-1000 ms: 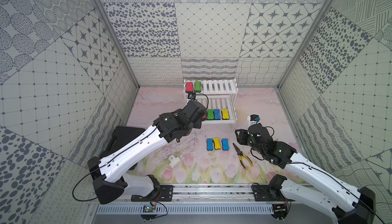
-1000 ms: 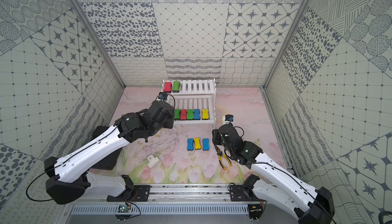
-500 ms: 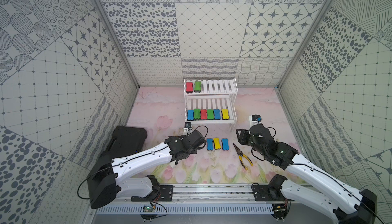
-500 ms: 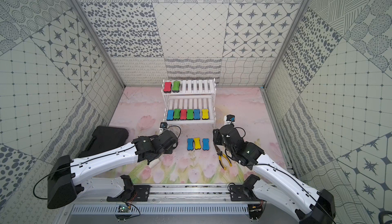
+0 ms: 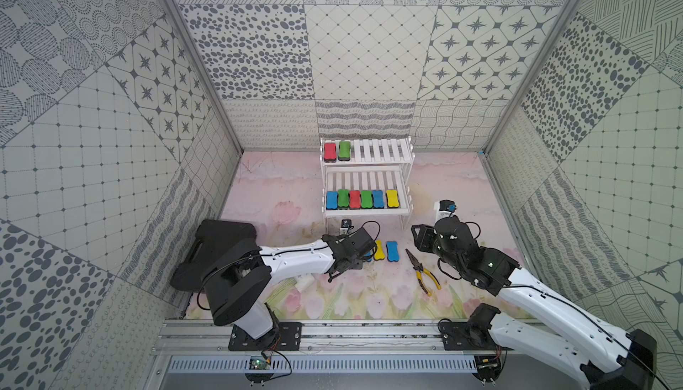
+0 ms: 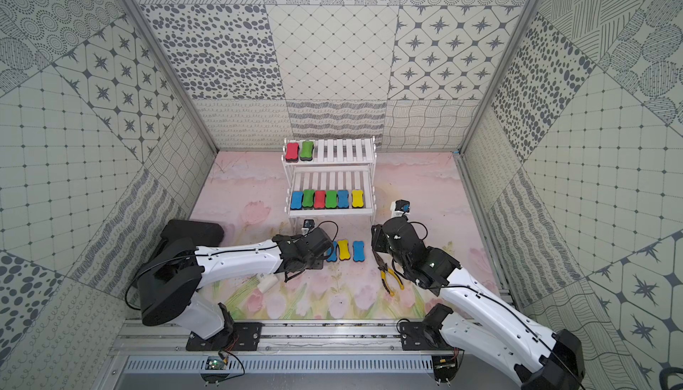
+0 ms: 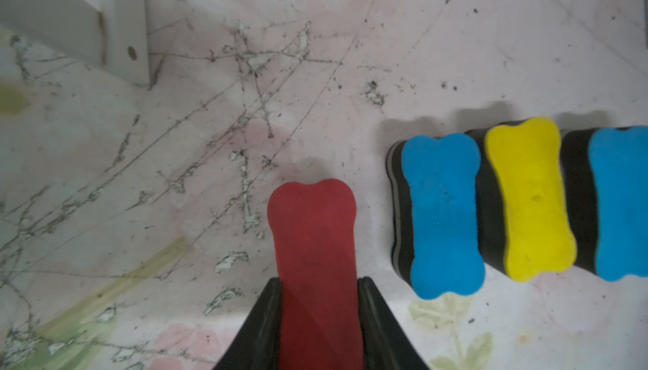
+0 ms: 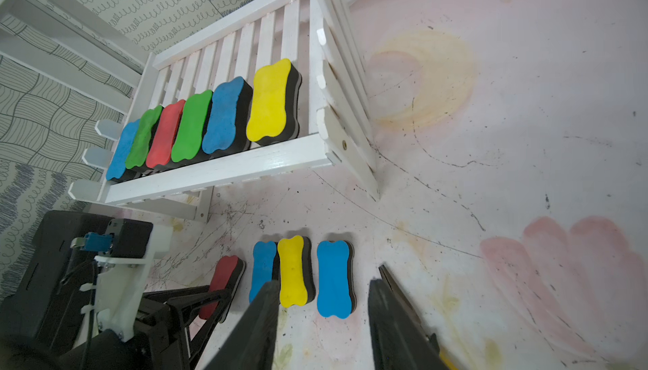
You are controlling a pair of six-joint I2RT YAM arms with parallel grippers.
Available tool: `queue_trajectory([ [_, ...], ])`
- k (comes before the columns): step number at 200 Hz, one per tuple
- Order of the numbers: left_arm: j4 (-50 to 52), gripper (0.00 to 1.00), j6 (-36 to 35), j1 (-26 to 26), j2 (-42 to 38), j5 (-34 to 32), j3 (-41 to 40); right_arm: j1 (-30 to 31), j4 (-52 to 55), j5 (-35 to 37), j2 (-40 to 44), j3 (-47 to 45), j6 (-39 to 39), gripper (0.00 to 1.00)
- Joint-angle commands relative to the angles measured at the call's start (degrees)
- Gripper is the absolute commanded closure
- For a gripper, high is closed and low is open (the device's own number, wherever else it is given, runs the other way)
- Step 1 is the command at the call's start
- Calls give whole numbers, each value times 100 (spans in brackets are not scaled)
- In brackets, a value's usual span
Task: Remove the whiteboard erasers from the shelf
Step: Place the whiteboard eraser at the center of the board.
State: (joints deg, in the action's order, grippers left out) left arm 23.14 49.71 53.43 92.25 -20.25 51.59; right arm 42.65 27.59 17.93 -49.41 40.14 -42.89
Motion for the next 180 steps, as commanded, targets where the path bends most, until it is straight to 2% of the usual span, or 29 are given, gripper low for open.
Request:
queue_trajectory([
  [1, -420, 63, 21, -73, 337, 285, 205, -28, -133, 87, 127, -108, -15, 54],
  [30, -371, 62, 50, -134, 560, 301, 316, -27, -131, 96, 160, -122, -28, 55],
  [64, -185, 48, 138, -157, 576, 220, 351, -36, -132, 79, 173, -135, -28, 54],
  [79, -114, 45, 162, -157, 485, 199, 350, -35, -132, 79, 186, -138, -48, 52],
  [103, 220, 43, 242, -148, 200, 195, 395, -37, -132, 53, 230, -117, -61, 49],
  [134, 912, 43, 229, 15, -643, 212, 485, -32, -110, -9, 301, -89, -44, 49],
  [158, 1745, 43, -120, 21, -1274, 26, 1065, -33, -111, -78, 289, -49, -44, 49],
  [180, 2334, 43, -794, -237, -1523, 197, 2144, -36, -117, -106, 248, -12, -42, 49],
])
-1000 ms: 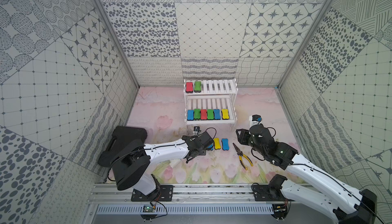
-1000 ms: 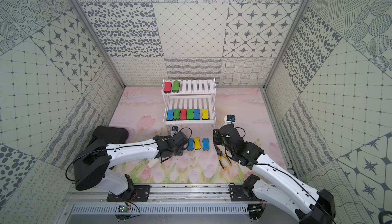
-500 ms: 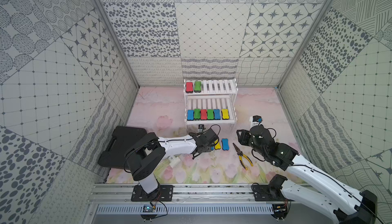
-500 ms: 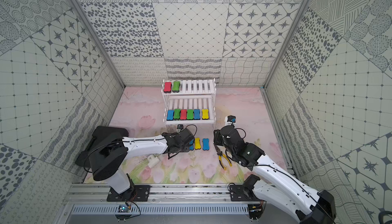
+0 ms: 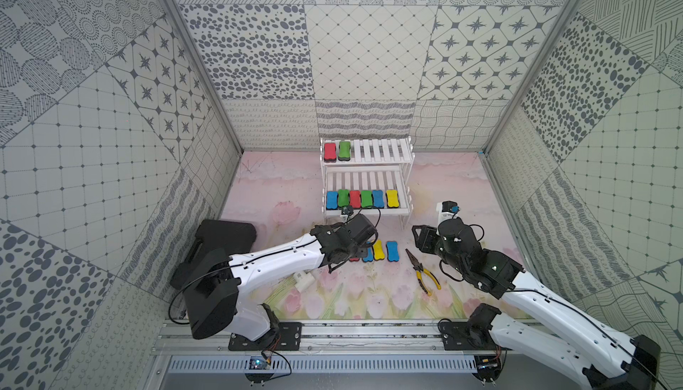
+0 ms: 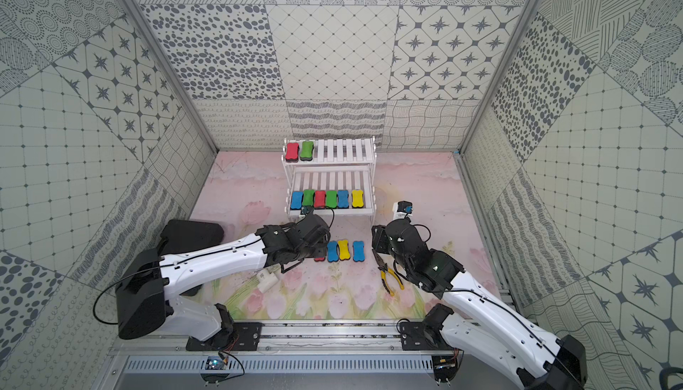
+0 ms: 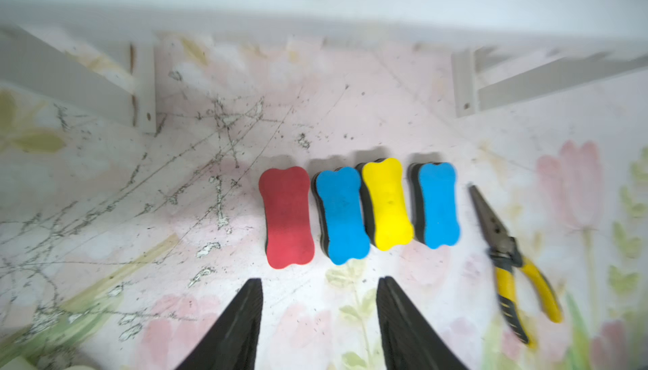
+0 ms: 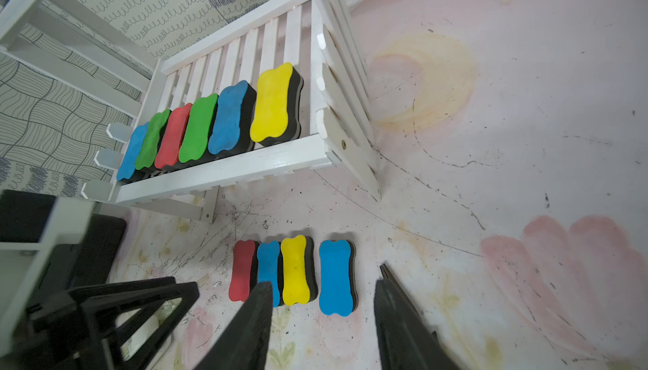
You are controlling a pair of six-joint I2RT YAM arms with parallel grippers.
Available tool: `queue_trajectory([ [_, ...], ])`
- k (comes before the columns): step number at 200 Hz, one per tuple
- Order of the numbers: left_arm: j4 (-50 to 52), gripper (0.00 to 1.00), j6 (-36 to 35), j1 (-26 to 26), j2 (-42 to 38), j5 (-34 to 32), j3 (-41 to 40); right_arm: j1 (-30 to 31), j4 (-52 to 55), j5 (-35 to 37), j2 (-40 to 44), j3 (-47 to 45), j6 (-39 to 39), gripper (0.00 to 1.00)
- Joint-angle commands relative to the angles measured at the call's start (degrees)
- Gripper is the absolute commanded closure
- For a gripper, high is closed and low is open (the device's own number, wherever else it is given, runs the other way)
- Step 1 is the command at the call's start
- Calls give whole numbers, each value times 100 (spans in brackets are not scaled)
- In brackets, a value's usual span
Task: Remove the whiteboard erasers from the shelf
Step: Place the whiteboard eraser at the center of the board, then pick up the whiteboard eraser from the shelf.
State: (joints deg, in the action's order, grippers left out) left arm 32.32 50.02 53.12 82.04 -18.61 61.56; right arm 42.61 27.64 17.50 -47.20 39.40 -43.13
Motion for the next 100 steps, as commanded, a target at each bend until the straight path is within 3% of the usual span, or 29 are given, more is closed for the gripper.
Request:
queue_trajectory([
  [1, 1434, 43, -852, -224, -504, 59, 1200, -28, -120, -62, 23, 65, -19, 49],
  [24, 1882, 43, -1572, -849, -248, 779, 2575, -27, -122, -79, -17, 62, -18, 50],
  [56, 2720, 44, -2436, -1103, 768, 546, 4758, -33, -135, -76, -60, 39, -48, 50],
  [100, 2762, 44, -2775, -1672, 1751, 528, 6153, -59, -136, -45, -138, 78, -11, 50],
])
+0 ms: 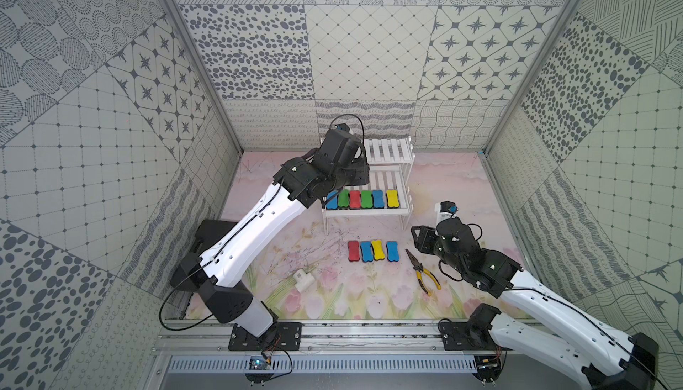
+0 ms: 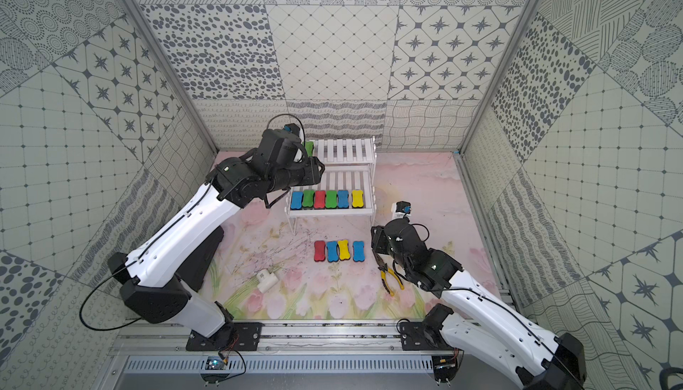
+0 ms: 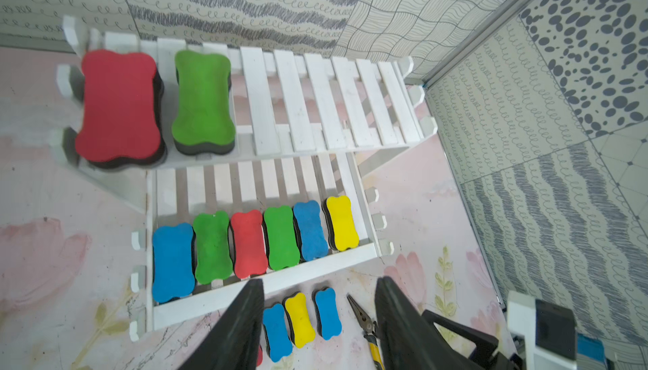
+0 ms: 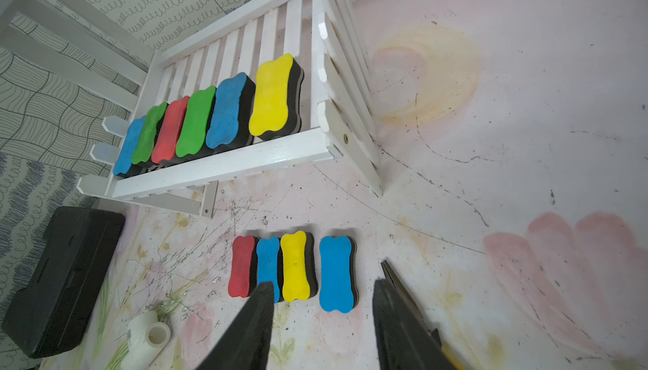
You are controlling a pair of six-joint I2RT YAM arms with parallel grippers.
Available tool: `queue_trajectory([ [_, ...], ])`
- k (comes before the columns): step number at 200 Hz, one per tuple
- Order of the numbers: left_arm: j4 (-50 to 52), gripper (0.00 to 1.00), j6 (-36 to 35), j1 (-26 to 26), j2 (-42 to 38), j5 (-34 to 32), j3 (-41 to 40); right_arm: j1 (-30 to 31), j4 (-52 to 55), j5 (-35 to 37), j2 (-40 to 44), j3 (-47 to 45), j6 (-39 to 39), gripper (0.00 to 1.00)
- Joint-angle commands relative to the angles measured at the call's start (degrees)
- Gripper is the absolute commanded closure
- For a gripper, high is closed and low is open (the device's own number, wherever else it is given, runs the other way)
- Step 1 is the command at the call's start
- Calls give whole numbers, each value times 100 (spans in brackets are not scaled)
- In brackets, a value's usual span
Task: Remove the whiteboard erasers from the shelf
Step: Pick up the whiteboard eraser from the shelf.
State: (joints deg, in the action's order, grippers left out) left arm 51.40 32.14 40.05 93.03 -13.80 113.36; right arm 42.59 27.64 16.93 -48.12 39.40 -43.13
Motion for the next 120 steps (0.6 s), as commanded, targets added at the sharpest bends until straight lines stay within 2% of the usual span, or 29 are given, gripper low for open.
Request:
queue_trajectory([
  [1, 846, 44, -993, -370, 671, 41, 993, -57, -136, 12, -43, 82, -11, 50],
  [52, 696, 43, -1197, -564, 1384, -320, 1690, -140, -136, -23, -98, 111, 25, 50],
  [87, 585, 43, -1210, -622, 1685, -396, 1740, -200, -131, -57, -105, 112, 37, 50],
  [120, 477, 39, -1237, -630, 1863, -483, 1734, -237, -136, -73, -110, 125, 51, 51],
])
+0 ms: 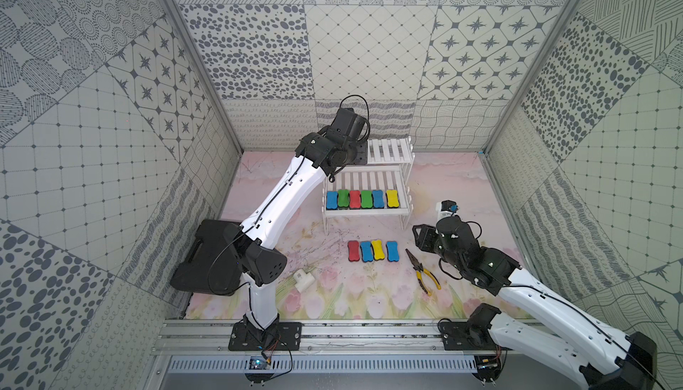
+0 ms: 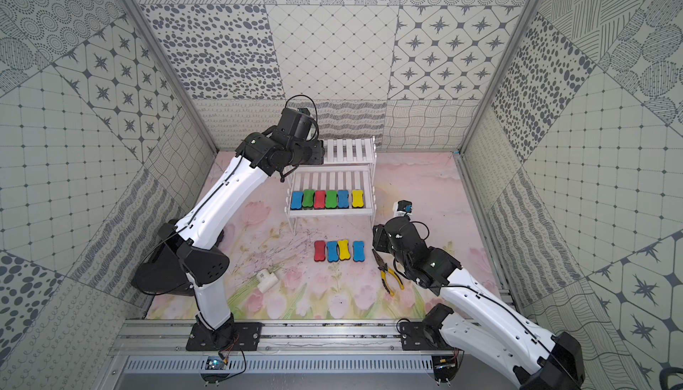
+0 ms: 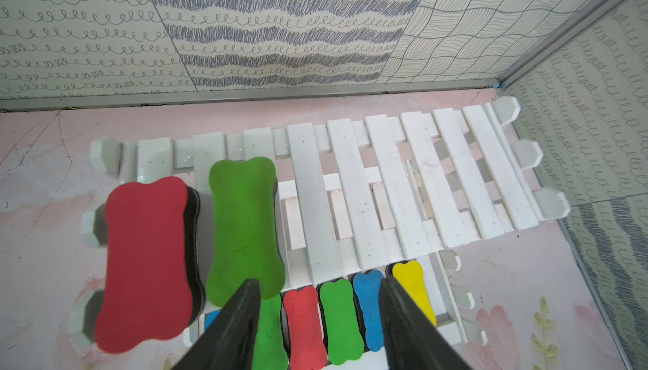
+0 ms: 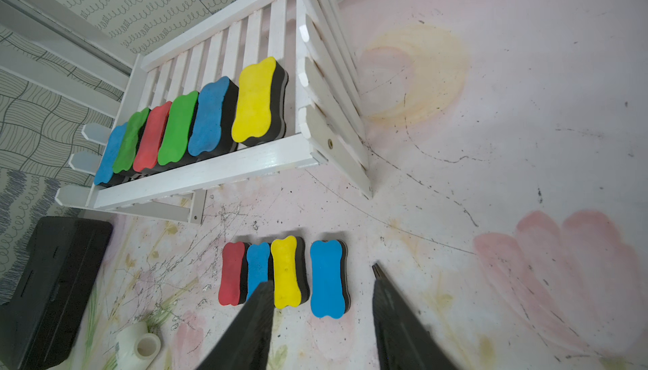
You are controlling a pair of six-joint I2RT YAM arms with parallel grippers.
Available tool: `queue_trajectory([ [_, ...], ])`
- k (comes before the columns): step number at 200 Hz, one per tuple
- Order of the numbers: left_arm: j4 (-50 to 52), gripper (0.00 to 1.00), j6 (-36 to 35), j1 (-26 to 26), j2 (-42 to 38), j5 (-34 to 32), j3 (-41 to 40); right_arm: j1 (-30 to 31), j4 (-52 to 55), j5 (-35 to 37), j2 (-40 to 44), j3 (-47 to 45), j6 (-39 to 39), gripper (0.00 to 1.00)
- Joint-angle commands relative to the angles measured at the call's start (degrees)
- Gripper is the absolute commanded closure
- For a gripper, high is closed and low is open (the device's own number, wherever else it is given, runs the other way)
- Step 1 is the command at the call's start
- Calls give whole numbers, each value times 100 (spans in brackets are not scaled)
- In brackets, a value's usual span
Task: Remove the whiteboard erasers from the shelf
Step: Pick up the whiteboard eraser from the shelf.
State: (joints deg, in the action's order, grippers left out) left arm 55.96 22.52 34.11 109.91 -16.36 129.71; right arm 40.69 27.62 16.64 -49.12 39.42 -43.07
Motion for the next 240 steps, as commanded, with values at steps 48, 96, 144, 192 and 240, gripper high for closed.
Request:
queue_trajectory([
  [48, 35, 41, -221, -43, 303, -113, 46, -102, -134, -81, -7, 122, 45, 51],
  [96, 14, 43, -123, 80, 212, 103, 9, -135, -142, -100, -35, 126, 49, 51],
  [144, 150, 42, -158, 83, 73, -188, 366, -153, -148, -118, -70, 111, 40, 51],
  [192, 472, 35, -265, -173, 354, -427, 665, -161, -203, -161, -75, 67, -1, 51],
  [240, 573, 33, -419, -220, 676, -470, 870, -183, -204, -148, -42, 55, -1, 50],
])
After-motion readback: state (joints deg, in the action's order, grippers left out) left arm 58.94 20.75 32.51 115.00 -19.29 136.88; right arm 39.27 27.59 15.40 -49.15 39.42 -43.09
